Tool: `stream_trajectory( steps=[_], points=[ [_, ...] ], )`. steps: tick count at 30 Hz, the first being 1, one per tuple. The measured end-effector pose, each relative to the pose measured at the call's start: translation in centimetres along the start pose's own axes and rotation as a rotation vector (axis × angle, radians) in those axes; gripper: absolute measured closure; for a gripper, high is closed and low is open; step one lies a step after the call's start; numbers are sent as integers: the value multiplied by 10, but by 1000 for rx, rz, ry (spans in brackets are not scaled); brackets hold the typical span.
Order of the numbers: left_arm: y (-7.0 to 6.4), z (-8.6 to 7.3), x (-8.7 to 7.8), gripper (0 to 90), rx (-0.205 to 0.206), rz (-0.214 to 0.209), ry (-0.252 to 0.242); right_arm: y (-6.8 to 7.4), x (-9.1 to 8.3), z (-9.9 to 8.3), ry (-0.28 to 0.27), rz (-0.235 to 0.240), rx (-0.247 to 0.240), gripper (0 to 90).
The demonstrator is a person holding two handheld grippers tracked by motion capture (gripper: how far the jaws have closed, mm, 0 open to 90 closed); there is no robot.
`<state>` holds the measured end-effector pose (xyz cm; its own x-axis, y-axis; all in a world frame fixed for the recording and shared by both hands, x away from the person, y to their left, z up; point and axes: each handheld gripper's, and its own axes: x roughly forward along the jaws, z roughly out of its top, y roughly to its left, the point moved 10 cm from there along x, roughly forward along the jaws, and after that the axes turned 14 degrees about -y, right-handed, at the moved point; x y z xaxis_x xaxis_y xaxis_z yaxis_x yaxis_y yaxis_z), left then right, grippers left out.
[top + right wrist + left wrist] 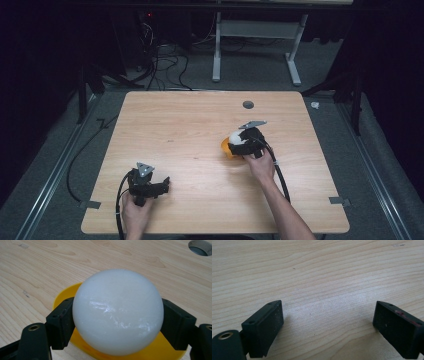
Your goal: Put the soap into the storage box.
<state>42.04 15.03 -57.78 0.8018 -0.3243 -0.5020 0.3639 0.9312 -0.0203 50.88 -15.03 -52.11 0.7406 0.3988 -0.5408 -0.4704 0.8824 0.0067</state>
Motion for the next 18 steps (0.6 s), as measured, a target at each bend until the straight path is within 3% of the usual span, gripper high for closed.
stream_trajectory(
  steps=[12,18],
  points=[
    [0,0,0,99,0,0,0,-3,5,-6,33,-15,13,229],
    [0,0,0,99,1,0,0,-3,-7,13,-52,-4,22,235]
  ],
)
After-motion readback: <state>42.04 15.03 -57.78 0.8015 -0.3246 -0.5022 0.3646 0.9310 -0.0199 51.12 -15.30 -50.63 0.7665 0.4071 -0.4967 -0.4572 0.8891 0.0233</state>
